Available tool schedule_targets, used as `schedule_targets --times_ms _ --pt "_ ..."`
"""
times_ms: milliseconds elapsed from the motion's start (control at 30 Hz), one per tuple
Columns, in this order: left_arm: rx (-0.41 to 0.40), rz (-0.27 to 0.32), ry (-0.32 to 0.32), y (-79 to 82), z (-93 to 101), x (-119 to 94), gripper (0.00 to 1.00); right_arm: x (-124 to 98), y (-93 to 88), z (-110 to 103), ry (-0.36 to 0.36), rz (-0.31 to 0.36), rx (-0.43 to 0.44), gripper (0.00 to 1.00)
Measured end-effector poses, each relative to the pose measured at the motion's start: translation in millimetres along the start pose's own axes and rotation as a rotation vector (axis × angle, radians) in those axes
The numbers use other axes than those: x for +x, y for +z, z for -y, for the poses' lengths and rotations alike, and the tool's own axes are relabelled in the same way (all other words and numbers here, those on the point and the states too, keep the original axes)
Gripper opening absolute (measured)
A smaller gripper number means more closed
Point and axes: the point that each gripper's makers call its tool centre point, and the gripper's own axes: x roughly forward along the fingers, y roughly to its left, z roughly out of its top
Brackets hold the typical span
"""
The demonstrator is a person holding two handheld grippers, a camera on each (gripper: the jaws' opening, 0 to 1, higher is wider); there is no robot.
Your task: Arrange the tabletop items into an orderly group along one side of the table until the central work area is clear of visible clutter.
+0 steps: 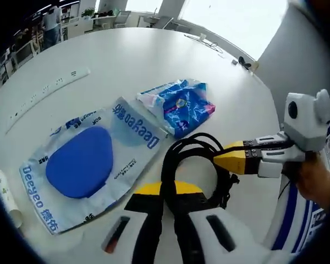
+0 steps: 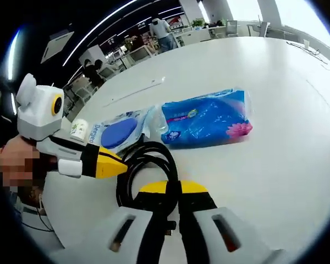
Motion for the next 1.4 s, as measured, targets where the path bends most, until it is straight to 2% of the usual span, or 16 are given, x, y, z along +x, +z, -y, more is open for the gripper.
schedule_targets --times_ms 567,767,867,1233,1400 --pt "0.022 0.010 0.007 -2.7 -2.6 4.3 0.06 4.0 -1.2 3.6 -0.007 0.011 -0.009 0.06" --pt "0.031 0.017 0.003 -3.0 -2.5 3.8 0.11 3.2 -0.2 6.1 -0.024 0.015 -0.058 0.10" --pt "0.029 0.017 0.004 -4.4 -3.4 2.3 0.14 1.1 0.5 6.2 -0.021 0.021 -0.054 0.10" --pt "0.033 0.026 -0.001 -2.6 -2.3 -4.4 0.15 -3.7 1.4 3.4 -0.016 0.029 -0.096 0.09" --pt "0.039 0.025 0.000 -3.8 -3.4 -6.9 0.16 -6.7 3.0 3.7 -0.018 0.036 -0.106 0.14"
